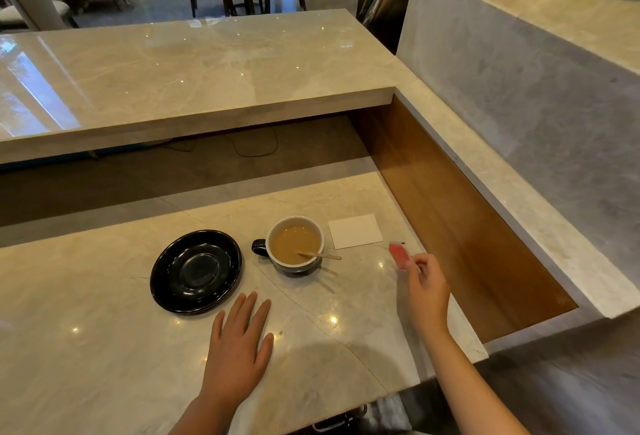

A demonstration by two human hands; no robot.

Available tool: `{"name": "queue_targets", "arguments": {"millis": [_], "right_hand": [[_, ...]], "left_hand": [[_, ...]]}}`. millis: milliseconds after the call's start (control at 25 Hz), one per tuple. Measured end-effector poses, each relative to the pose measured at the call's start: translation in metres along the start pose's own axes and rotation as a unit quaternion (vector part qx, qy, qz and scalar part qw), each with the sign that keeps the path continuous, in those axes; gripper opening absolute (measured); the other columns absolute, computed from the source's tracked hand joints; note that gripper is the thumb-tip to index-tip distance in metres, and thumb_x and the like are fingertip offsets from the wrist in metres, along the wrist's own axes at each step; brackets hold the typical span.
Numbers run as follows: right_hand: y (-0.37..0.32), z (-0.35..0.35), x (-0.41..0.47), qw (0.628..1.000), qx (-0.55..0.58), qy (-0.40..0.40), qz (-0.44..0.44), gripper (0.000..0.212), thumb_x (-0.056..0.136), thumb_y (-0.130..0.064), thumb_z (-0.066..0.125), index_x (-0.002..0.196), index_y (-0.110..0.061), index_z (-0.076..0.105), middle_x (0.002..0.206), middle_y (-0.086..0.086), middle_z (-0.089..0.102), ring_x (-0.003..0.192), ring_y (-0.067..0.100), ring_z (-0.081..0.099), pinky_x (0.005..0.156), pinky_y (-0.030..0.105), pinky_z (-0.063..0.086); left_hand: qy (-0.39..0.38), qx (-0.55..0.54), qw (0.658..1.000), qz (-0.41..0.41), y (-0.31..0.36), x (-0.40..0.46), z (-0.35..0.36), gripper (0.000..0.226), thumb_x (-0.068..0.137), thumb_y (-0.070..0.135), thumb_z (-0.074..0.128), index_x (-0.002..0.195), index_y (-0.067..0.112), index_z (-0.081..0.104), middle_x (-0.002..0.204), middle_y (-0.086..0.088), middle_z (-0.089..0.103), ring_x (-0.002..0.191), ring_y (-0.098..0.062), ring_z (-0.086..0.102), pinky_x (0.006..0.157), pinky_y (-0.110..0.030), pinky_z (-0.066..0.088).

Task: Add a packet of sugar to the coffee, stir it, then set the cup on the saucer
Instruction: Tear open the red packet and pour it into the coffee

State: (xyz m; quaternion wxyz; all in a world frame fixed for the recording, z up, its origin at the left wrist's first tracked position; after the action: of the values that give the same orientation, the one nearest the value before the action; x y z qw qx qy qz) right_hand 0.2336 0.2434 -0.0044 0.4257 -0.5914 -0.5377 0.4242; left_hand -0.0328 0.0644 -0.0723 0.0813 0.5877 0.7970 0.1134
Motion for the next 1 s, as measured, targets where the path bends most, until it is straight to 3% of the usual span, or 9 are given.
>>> {"name": "queue_targets", "arguments": {"millis": [160,400,520,680,800,1000], "right_hand": [[-0.024,0.025,-0.003,0.954,0.246,-0.06,0.161,0.01,0.094,-0.009,0.049,0.103,-0.007,0.052,0.088,0.012,0.068,0.064,0.019,0.069,0.05,0.025,0.057],[-0.048,0.053,0.004,0.926,0.314,-0.129,0.167,0.031,0.084,0.003,0.059,0.112,-0.007,0.051,0.088,0.018,0.069,0.069,0.018,0.072,0.057,0.019,0.058],[-0.054,0.064,0.004,0.948,0.246,-0.145,0.142,0.026,0.084,-0.002,0.061,0.106,-0.016,0.054,0.084,0.013,0.071,0.067,0.017,0.071,0.056,0.019,0.057],[-0.079,0.077,0.009,0.986,0.039,-0.159,-0.011,0.027,0.083,-0.003,0.063,0.098,-0.024,0.056,0.099,0.008,0.065,0.083,0.023,0.067,0.058,0.021,0.057],[-0.1,0.094,0.01,0.968,-0.089,-0.182,-0.149,0.029,0.082,-0.006,0.065,0.107,-0.019,0.06,0.103,0.004,0.065,0.086,0.018,0.062,0.07,0.031,0.058],[-0.116,0.121,0.009,0.914,-0.222,-0.193,-0.28,0.03,0.084,-0.017,0.064,0.114,-0.018,0.06,0.11,0.005,0.068,0.088,0.017,0.061,0.074,0.027,0.052]], "left_hand": [[0.001,0.001,1.0,0.004,0.001,0.003,-0.001,0.053,0.09,0.045,0.03,0.137,0.023,0.04,0.145,-0.009,0.035,0.133,-0.021,0.019,0.105,-0.039,0.007],[0.009,0.01,1.0,0.004,0.001,0.003,-0.002,0.054,0.088,0.047,0.033,0.138,0.026,0.037,0.146,-0.006,0.034,0.134,-0.018,0.018,0.106,-0.035,0.001],[0.014,0.012,1.0,0.002,0.0,0.003,-0.004,0.057,0.088,0.05,0.027,0.141,0.029,0.032,0.15,-0.003,0.025,0.135,-0.016,0.012,0.107,-0.037,0.002],[0.009,0.004,1.0,0.002,0.0,0.002,-0.002,0.056,0.087,0.048,0.032,0.139,0.028,0.035,0.148,-0.004,0.029,0.135,-0.017,0.014,0.107,-0.036,0.001],[0.009,-0.005,1.0,0.006,0.0,0.002,-0.002,0.055,0.087,0.047,0.035,0.138,0.027,0.037,0.146,-0.006,0.033,0.135,-0.018,0.016,0.107,-0.035,0.0],[0.019,-0.019,1.0,0.009,0.001,0.002,-0.005,0.055,0.086,0.047,0.038,0.138,0.027,0.038,0.146,-0.006,0.034,0.134,-0.018,0.017,0.106,-0.033,0.001]]}}
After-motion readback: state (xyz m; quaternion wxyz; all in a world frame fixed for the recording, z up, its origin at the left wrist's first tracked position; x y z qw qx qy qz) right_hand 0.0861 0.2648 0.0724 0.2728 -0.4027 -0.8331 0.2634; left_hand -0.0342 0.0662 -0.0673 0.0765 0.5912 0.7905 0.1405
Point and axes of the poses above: each hand's wrist, its own x-axis towards the middle knuckle, its own z-axis out of the palm, y = z × x, the point moved 6 cm from there along x, towards the middle knuckle
